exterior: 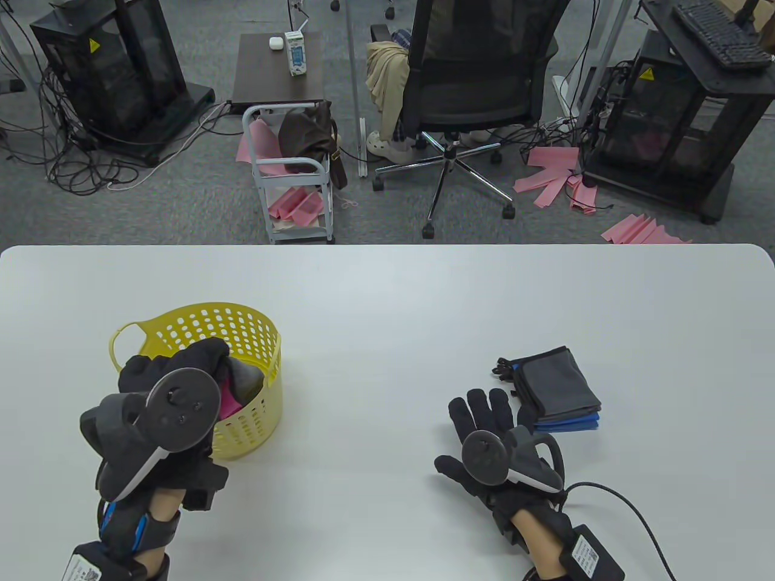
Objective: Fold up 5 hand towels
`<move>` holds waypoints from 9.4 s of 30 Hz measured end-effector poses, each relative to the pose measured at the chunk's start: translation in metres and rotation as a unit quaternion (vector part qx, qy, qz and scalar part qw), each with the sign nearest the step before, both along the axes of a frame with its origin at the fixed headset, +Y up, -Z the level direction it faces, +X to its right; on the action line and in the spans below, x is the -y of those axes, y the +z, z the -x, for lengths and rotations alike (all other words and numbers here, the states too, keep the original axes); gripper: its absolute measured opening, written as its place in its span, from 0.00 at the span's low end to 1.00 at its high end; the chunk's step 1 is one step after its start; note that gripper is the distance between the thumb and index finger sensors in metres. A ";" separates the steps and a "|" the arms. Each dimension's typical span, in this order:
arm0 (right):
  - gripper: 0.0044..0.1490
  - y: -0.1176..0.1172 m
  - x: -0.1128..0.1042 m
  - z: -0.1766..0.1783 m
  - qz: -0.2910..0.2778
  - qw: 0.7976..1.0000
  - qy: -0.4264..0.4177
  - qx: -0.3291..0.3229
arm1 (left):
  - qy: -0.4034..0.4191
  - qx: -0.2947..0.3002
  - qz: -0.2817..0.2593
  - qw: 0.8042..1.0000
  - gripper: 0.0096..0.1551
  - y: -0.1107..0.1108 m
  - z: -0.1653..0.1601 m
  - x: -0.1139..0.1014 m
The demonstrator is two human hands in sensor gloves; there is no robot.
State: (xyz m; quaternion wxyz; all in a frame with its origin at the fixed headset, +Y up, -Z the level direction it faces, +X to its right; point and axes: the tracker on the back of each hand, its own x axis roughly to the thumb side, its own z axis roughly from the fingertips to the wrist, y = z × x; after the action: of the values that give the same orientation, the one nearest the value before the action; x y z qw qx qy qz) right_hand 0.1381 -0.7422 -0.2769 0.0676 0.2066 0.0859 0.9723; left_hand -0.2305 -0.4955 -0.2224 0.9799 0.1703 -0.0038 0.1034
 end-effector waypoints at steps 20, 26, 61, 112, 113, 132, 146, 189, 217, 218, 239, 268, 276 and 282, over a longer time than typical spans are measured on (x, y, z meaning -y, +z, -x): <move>0.44 0.003 -0.023 -0.017 -0.039 0.944 -0.325 -0.044 | 0.070 0.174 0.058 0.981 0.21 -0.038 -0.147 0.079; 0.49 -0.003 -0.014 -0.018 0.027 0.951 -0.300 -0.064 | 0.087 0.190 0.126 0.970 0.22 -0.062 -0.180 0.141; 0.23 -0.019 -0.096 -0.041 -0.032 0.984 -0.175 -0.025 | 0.063 0.159 0.133 0.976 0.22 -0.054 -0.113 0.110; 0.22 0.034 -0.017 -0.026 0.019 0.998 -0.039 -0.034 | -0.090 0.191 0.248 0.945 0.23 0.002 -0.113 0.217; 0.22 0.035 -0.018 -0.026 0.021 0.998 -0.041 -0.037 | -0.088 0.192 0.253 0.944 0.23 0.003 -0.113 0.216; 0.22 -0.028 -0.028 0.002 -0.057 0.989 -0.026 0.132 | -0.193 0.009 0.236 0.952 0.23 -0.067 -0.151 0.205; 0.28 -0.054 0.009 0.027 -0.043 0.984 0.071 0.158 | -0.167 -0.010 0.283 0.945 0.29 -0.097 -0.147 0.248; 0.35 0.028 0.020 0.051 0.254 0.962 -0.048 -0.092 | 0.006 0.278 0.378 0.883 0.33 -0.019 -0.144 0.263; 0.33 0.013 0.012 -0.005 0.286 0.954 -0.083 0.029 | 0.059 0.220 0.435 0.871 0.31 -0.030 -0.105 0.255; 0.33 0.013 0.012 -0.005 0.284 0.955 -0.083 0.030 | 0.065 0.221 0.434 0.871 0.31 -0.030 -0.104 0.255; 0.39 -0.048 0.010 0.002 0.164 0.954 0.025 0.251 | -0.027 0.157 0.215 0.964 0.54 -0.025 -0.096 0.234; 0.31 -0.027 -0.074 0.032 -0.033 0.968 0.007 0.247 | 0.002 0.146 0.215 0.966 0.52 -0.022 -0.085 0.222; 0.31 -0.024 -0.086 0.068 -0.085 0.974 0.067 0.201 | 0.007 0.151 0.211 0.966 0.52 -0.021 -0.085 0.222; 0.31 -0.013 -0.052 0.096 -0.036 0.985 0.063 0.157 | 0.005 0.153 0.213 0.965 0.52 -0.020 -0.086 0.222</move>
State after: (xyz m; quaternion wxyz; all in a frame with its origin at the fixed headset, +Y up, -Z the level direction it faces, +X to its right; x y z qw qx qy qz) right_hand 0.0419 -0.6901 -0.2897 0.0114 0.0479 0.0517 0.9974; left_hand -0.1447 -0.7173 -0.2427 0.9808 -0.0602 -0.1305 0.1316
